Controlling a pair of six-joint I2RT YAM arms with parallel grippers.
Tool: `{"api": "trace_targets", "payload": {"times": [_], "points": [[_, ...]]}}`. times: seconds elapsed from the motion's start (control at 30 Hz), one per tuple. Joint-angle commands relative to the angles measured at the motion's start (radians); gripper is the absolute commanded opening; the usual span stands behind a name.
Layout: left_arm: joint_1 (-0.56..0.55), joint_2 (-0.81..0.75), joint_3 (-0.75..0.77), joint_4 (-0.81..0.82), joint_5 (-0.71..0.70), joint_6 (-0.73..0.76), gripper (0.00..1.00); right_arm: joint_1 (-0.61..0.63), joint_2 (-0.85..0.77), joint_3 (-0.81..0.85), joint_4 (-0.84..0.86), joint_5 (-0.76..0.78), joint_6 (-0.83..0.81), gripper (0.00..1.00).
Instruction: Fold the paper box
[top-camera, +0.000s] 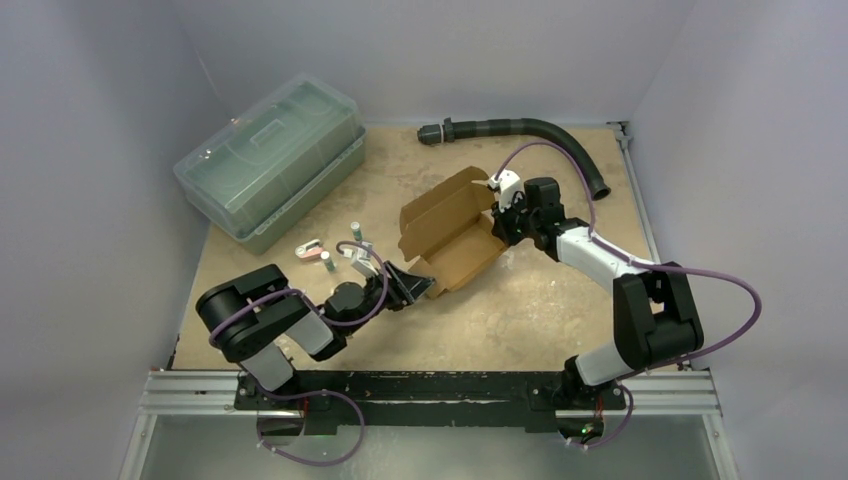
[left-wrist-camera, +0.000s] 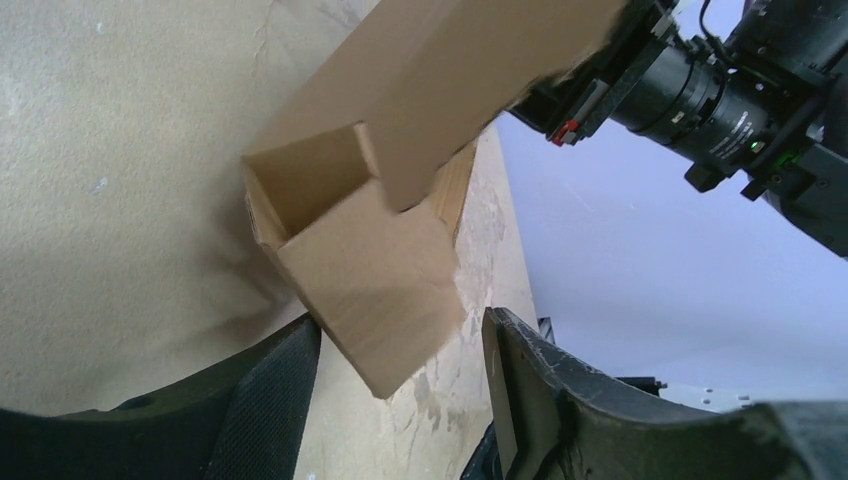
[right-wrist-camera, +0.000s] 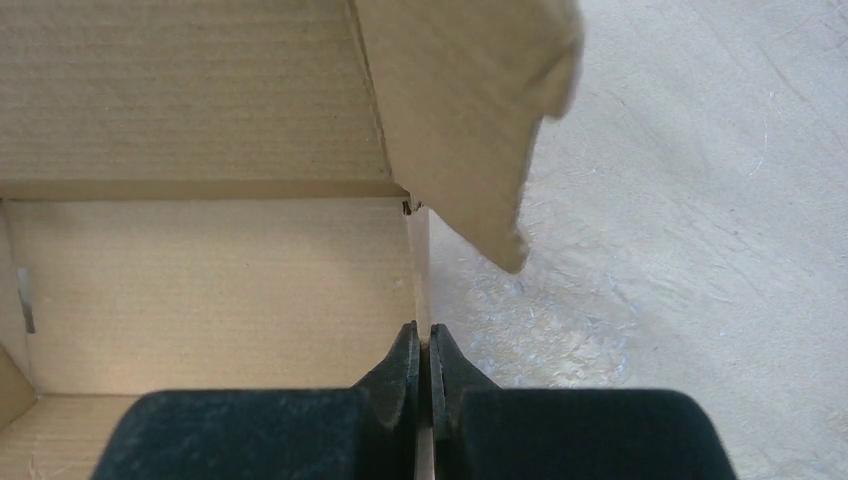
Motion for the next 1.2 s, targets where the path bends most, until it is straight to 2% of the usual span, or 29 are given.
{"api": "trace_targets", "payload": {"times": [0.0,0.17,0.23,0.53,0.83,1.17], "points": [[-0.007,-0.051,0.049,-0.040,-0.046,-0.010,0.58,0.002,-0.005,0.002,0.027,-0.025,0.019,0.00],[-0.016,-0.101,0.111,-0.279,-0.103,-0.029,0.56,0.001,-0.029,-0.003,0.030,-0.050,0.031,0.00],[-0.022,-0.115,0.120,-0.313,-0.128,-0.028,0.51,0.001,-0.036,-0.004,0.033,-0.056,0.034,0.00],[-0.049,-0.146,0.248,-0.654,-0.246,-0.052,0.39,0.009,-0.075,-0.013,0.043,-0.036,0.042,0.00],[-0.066,-0.137,0.323,-0.822,-0.310,-0.107,0.38,0.037,-0.111,-0.029,0.063,0.015,0.058,0.00],[-0.076,-0.089,0.417,-0.988,-0.381,-0.129,0.23,0.077,-0.120,-0.037,0.093,0.029,0.060,0.00]]}}
